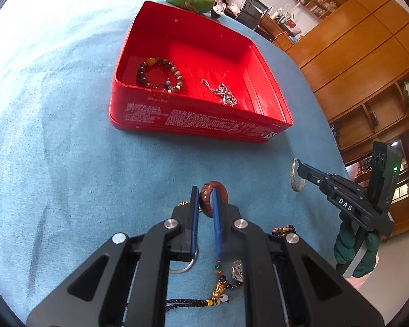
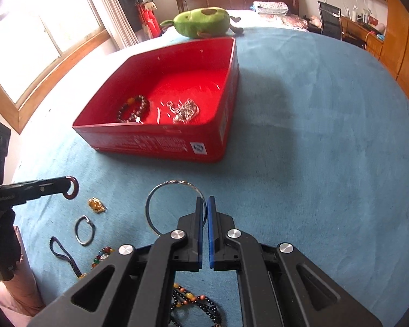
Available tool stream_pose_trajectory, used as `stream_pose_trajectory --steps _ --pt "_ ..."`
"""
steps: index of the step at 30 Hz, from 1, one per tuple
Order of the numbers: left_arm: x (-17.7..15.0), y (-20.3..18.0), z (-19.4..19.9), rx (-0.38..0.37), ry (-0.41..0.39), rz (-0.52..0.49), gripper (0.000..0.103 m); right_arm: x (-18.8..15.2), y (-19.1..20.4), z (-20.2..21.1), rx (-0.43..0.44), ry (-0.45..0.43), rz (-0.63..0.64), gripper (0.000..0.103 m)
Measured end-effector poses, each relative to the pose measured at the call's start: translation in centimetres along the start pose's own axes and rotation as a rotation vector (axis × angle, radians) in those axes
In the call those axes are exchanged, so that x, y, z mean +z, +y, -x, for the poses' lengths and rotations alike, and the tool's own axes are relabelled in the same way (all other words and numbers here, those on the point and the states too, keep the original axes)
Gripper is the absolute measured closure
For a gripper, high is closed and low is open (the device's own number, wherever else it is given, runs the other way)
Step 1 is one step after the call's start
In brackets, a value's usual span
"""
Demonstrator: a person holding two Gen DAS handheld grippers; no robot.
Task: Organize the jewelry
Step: 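Carry the orange ring into the red tin with the left tool while the right tool drops the hoop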
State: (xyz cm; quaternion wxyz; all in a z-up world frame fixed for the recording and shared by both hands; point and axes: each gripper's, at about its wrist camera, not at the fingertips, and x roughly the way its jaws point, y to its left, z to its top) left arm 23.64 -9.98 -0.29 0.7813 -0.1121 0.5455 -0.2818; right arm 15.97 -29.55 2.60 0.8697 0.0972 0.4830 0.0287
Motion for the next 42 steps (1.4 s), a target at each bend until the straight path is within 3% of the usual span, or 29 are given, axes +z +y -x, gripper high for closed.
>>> stream_pose_trajectory --steps 12,17,23,31,36,42 --pt "3.9 -2.4 2.7 0.034 -0.089 -0.043 0.095 6.0 2.2 1.8 0.033 -0.091 0.036 0.100" --pt "7.0 -2.8 2.3 0.051 -0.138 -0.042 0.095 9.0 3.0 0.1 0.024 -0.105 0.040 0.100" --pt "9.9 -2.0 -0.5 0.064 -0.126 -0.017 0.095 11.2 3.3 -4.2 -0.001 -0.063 0.031 0.100" --pt "11.5 0.7 -4.3 0.107 -0.065 0.020 0.095 11.4 3.5 -7.9 -0.040 0.000 0.046 0.099" --pt "11.4 1.0 -4.9 0.117 -0.041 0.024 0.095 11.2 3.2 -7.5 -0.040 -0.009 0.038 0.094" --pt "11.3 0.4 -3.6 0.110 -0.070 0.005 0.093 11.1 2.8 -6.3 -0.004 -0.025 0.015 0.092"
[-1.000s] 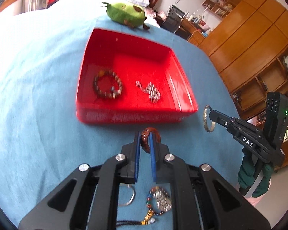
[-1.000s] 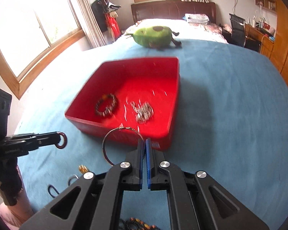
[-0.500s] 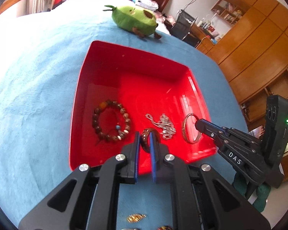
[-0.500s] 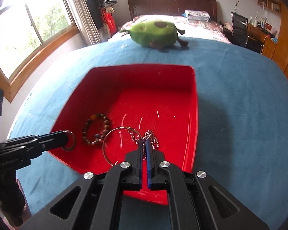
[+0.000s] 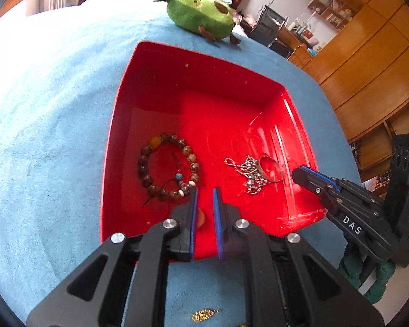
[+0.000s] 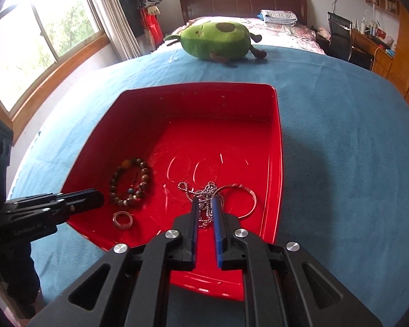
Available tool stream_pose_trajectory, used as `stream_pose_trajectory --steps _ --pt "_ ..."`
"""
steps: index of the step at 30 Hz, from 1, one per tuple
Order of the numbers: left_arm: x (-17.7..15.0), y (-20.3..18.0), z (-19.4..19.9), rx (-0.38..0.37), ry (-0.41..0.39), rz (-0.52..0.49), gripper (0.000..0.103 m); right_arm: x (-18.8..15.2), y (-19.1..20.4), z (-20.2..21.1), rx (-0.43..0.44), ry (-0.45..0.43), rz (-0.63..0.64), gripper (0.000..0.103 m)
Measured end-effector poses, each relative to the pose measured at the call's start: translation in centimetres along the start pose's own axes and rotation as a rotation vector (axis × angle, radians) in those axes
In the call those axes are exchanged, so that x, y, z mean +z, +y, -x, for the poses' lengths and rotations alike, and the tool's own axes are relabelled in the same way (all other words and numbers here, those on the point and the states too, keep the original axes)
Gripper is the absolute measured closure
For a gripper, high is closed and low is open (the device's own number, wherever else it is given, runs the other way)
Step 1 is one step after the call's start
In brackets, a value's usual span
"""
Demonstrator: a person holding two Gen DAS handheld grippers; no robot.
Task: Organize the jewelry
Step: 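Carry the orange ring into the red tin with the left tool while the right tool drops the hoop, then grasp the silver ring with the left tool while the right tool reaches the colorful bead bracelet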
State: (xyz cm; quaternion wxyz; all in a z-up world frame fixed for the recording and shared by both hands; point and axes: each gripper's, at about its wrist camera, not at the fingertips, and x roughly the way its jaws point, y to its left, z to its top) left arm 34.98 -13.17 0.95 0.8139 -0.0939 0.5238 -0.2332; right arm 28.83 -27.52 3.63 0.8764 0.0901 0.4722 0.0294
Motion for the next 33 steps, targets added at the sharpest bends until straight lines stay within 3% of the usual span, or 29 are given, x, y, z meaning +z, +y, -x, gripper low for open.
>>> stream_pose_trajectory --steps 7,13,18,33 --pt "-1.5 -1.5 3.4 0.001 -0.054 -0.045 0.093 -0.4 0.1 2.4 0.020 -0.036 0.000 0.092" --pt "-4.0 -2.7 5.0 0.035 -0.049 -0.077 0.093 -1.6 0.9 4.0 0.043 -0.041 0.011 0.092" --pt "-6.7 -2.1 5.7 0.069 -0.033 -0.081 0.085 -3.3 1.2 4.9 0.064 -0.027 0.016 0.092" --pt "-16.2 1.3 5.7 0.099 0.064 -0.086 0.085 -13.5 0.7 5.6 0.112 0.053 -0.013 0.089"
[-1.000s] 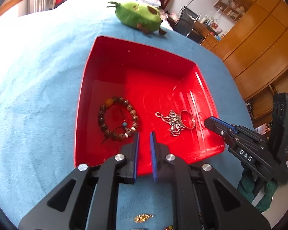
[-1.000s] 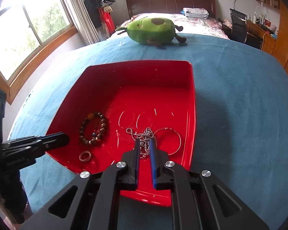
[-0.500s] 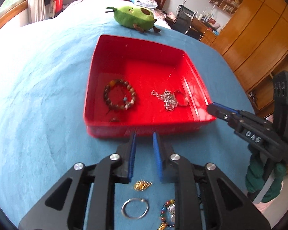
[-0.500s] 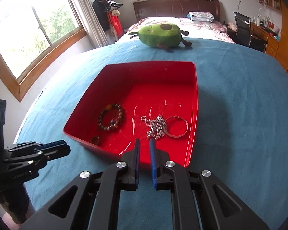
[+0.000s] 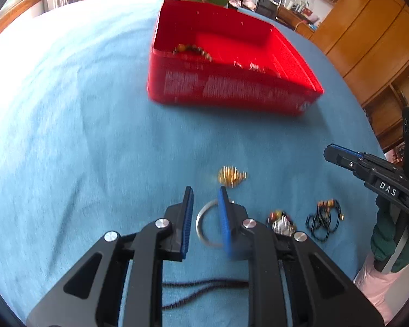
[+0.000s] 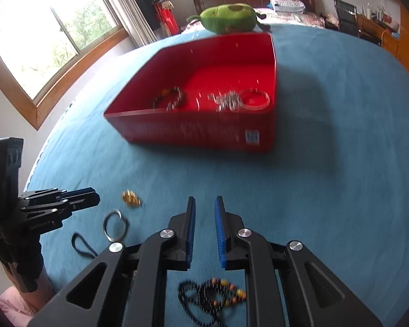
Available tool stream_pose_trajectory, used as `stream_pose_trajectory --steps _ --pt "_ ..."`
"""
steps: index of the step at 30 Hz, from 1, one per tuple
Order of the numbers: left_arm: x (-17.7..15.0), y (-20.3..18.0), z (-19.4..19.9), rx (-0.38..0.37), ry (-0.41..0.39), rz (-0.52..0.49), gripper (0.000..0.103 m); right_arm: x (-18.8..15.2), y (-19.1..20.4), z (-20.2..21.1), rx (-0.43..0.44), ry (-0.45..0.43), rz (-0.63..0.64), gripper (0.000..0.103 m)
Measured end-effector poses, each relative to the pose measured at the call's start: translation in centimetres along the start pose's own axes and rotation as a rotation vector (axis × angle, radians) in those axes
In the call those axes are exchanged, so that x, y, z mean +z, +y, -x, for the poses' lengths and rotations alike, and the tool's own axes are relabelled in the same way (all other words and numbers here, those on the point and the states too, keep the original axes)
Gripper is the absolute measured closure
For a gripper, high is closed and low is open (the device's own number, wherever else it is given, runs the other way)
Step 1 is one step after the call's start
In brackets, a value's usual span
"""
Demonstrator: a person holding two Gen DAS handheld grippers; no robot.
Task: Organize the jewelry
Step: 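Grasp the silver ring with the left tool while the right tool reaches the colorful bead bracelet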
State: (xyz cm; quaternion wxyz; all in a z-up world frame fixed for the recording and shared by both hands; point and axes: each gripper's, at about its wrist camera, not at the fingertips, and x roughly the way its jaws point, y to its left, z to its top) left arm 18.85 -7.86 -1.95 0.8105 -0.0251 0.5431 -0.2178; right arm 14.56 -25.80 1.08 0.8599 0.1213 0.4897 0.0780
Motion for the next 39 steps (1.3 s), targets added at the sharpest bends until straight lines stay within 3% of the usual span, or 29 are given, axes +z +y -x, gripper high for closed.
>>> stream_pose_trajectory --steps 9,20,22,25,28,39 --pt "-2.7 0.8 -0.6 -0.007 0.032 0.004 0.085 -2.2 -0.2 -0.5 0.017 0.019 -0.029 0.088" --pt "-2.6 0.5 -1.3 0.016 0.041 -0.006 0.080 -3.8 1.2 -1.0 0.043 0.050 -0.004 0.086" --pt "-2.3 0.1 -1.7 0.026 0.040 -0.014 0.084 -4.1 1.8 -1.3 0.050 0.063 0.004 0.086" --pt "-2.4 0.4 -1.8 0.068 0.038 -0.003 0.100 -4.4 2.5 -1.7 0.059 0.074 0.016 0.086" --pt "-2.6 1.4 -1.5 0.027 0.046 0.033 0.101 -4.6 3.1 -1.9 0.075 0.082 0.024 0.086" --pt "-4.3 3.9 0.6 0.032 0.013 0.096 0.101 -4.0 4.6 -2.4 0.096 0.095 0.050 0.086"
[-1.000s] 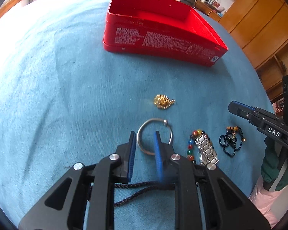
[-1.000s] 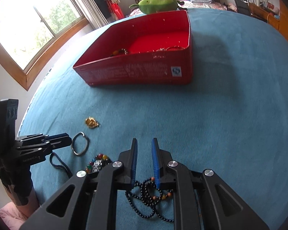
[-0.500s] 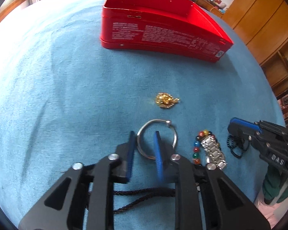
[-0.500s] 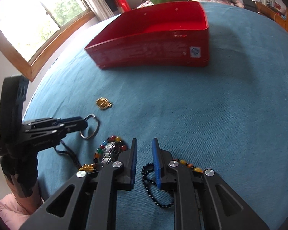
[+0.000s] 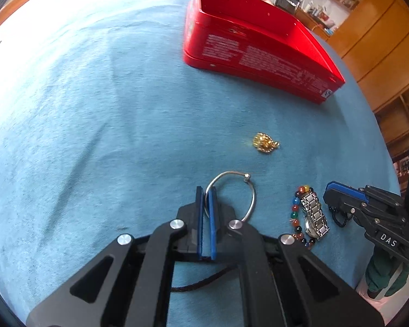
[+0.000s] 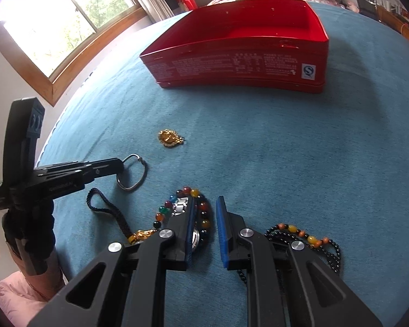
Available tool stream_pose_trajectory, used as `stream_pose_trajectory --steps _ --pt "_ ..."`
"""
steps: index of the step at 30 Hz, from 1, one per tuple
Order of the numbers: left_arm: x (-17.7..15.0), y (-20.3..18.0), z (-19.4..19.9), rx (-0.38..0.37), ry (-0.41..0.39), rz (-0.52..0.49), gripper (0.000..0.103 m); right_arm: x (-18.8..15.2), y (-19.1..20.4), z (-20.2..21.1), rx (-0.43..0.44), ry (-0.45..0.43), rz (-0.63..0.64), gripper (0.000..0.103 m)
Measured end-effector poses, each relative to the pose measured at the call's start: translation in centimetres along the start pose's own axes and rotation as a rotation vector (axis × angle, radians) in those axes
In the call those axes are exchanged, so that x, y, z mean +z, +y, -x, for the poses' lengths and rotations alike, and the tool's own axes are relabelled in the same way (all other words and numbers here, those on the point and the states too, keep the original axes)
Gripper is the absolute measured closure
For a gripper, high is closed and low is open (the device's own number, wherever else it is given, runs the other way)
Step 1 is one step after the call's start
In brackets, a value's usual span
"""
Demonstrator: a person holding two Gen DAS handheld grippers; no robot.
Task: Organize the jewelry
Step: 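Grasp the silver ring with the left tool while the right tool reaches the colorful bead bracelet, then hold the silver ring in the left tool while the right tool grasps the gold pendant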
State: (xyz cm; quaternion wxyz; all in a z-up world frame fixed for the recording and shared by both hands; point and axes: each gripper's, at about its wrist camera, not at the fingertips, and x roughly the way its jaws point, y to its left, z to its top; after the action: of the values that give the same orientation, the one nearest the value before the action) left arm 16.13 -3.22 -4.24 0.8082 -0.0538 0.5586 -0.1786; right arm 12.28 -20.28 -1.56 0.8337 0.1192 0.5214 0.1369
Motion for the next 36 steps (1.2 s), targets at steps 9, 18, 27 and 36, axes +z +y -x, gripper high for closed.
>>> stream_pose_trajectory --steps 9,18,27,36 --pt "0.7 0.4 -0.1 -0.004 -0.001 0.014 0.101 4.7 2.2 -3.3 -0.029 0.040 0.051 0.086" --pt "2.5 1.8 0.1 0.015 -0.034 0.049 0.101 7.4 3.2 -5.9 -0.049 0.064 0.077 0.075" --pt "2.9 2.8 0.3 0.009 -0.053 0.072 0.101 6.8 2.7 -5.7 0.048 0.126 0.061 0.073" --pt "2.4 3.2 1.1 0.021 -0.068 0.067 0.099 7.6 2.4 -4.5 0.021 0.080 0.087 0.058"
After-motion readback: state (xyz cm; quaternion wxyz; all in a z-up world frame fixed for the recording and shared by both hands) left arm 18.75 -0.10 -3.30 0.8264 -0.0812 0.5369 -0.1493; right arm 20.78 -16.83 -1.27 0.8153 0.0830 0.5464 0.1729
